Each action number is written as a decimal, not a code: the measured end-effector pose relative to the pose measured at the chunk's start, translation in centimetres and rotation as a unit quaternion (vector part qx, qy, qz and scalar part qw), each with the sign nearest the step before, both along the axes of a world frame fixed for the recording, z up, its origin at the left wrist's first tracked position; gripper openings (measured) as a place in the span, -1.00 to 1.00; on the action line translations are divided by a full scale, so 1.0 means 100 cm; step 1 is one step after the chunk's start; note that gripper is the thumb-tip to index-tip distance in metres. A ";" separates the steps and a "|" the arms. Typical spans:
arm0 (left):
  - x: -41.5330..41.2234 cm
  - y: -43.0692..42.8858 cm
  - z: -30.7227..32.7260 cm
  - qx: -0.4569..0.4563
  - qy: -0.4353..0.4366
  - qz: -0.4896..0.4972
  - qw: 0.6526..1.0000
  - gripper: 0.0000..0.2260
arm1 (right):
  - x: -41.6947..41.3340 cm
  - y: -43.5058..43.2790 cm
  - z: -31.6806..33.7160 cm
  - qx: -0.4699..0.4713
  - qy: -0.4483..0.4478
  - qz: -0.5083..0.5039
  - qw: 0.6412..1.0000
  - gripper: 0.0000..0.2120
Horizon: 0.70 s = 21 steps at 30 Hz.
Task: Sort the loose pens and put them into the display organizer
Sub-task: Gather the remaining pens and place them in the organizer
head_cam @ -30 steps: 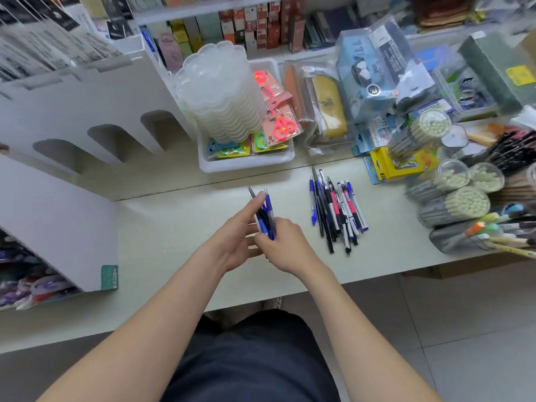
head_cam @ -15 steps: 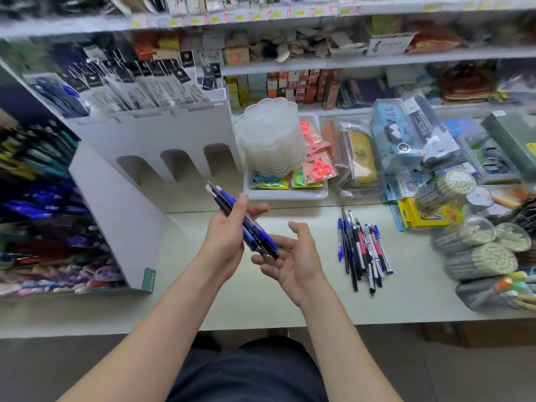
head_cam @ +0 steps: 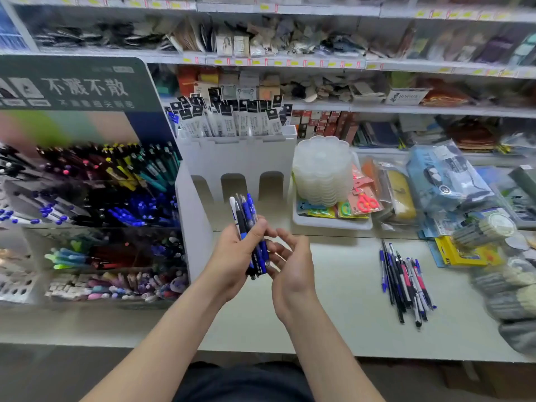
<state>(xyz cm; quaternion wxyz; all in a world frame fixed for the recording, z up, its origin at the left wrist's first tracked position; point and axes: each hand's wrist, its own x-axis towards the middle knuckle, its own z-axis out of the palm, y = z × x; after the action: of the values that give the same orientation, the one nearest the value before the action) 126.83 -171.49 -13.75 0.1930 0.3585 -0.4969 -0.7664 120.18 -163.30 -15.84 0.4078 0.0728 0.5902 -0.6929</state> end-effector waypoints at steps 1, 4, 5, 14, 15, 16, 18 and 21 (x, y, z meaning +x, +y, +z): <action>0.014 -0.012 0.001 -0.005 -0.009 -0.025 1.000 -0.67 | 0.007 -0.010 0.004 0.007 0.041 0.013 0.999 -0.65; 0.054 -0.046 0.005 -0.013 0.000 -0.084 0.996 -0.66 | 0.029 -0.038 0.022 -0.013 0.139 0.090 0.986 -0.69; 0.067 -0.056 0.007 -0.022 0.003 -0.103 0.994 -0.69 | 0.038 -0.047 0.029 -0.026 0.159 0.115 0.980 -0.68; 0.156 -0.128 0.012 0.022 0.021 -0.127 0.991 -0.67 | 0.113 -0.117 0.048 0.018 0.192 -0.029 0.981 -0.78; 0.163 -0.131 0.012 0.025 0.020 -0.119 0.992 -0.65 | 0.119 -0.121 0.049 0.014 0.194 -0.066 0.979 -0.80; 0.169 -0.134 0.011 0.026 0.016 -0.106 0.994 -0.64 | 0.126 -0.124 0.049 0.014 0.202 -0.094 0.975 -0.81; 0.179 -0.141 0.011 0.031 0.011 -0.077 0.997 -0.60 | 0.140 -0.126 0.053 0.022 0.229 -0.128 0.965 -0.81; 0.188 -0.152 0.014 0.026 0.013 -0.033 0.999 -0.61 | 0.157 -0.127 0.054 0.011 0.227 -0.147 0.962 -0.87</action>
<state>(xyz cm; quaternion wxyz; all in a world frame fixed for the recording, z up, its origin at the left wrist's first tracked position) 145.62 -186.70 -12.38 0.1648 0.3367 -0.4856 -0.7898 135.92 -175.97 -10.48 0.1553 0.0040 0.6580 -0.7369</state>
